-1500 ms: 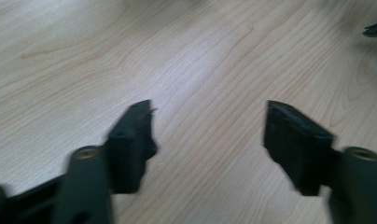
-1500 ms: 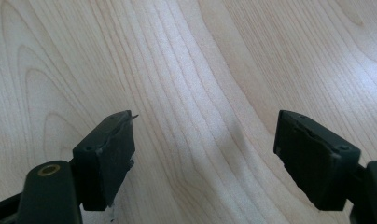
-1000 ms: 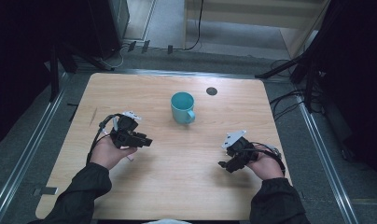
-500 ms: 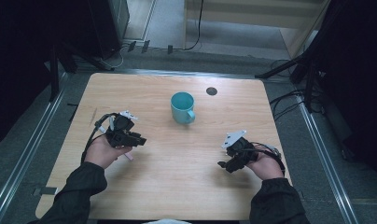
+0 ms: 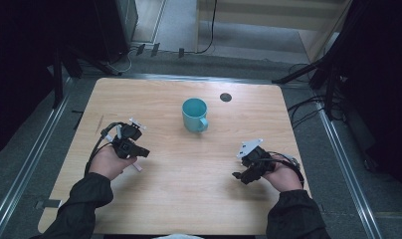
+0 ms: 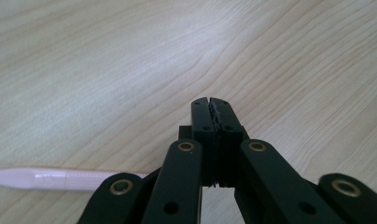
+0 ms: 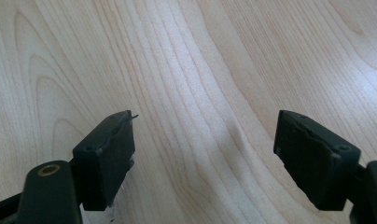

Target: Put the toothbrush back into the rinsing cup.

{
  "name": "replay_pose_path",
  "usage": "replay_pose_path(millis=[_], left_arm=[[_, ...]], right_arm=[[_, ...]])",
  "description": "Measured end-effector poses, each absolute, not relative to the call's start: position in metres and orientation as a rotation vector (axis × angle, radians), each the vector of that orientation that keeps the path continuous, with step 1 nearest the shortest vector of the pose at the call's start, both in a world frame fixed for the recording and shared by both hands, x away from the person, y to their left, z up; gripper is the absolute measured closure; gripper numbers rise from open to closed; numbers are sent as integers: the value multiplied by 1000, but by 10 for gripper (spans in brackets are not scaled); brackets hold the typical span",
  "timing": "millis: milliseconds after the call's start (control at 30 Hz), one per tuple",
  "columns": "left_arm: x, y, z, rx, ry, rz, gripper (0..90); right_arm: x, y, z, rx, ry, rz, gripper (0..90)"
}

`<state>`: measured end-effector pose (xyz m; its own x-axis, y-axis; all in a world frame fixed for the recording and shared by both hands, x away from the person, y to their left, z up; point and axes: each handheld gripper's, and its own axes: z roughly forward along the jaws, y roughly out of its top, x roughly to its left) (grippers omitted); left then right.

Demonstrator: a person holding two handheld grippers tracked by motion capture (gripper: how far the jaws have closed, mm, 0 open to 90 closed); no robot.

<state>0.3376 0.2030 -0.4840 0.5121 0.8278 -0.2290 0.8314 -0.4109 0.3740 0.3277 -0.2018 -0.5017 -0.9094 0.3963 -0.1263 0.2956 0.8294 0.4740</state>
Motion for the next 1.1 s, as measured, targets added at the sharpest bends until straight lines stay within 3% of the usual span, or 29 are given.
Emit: replay_pose_path(millis=[400,1100], left_arm=[[340,213,-492,2373,1481,-61,895],[345,216,-504,2455,1529,-84,892]], right_arm=[[331,-197,-502,520,2797,668,204],[333,-194,-502,502,2805,661,203]])
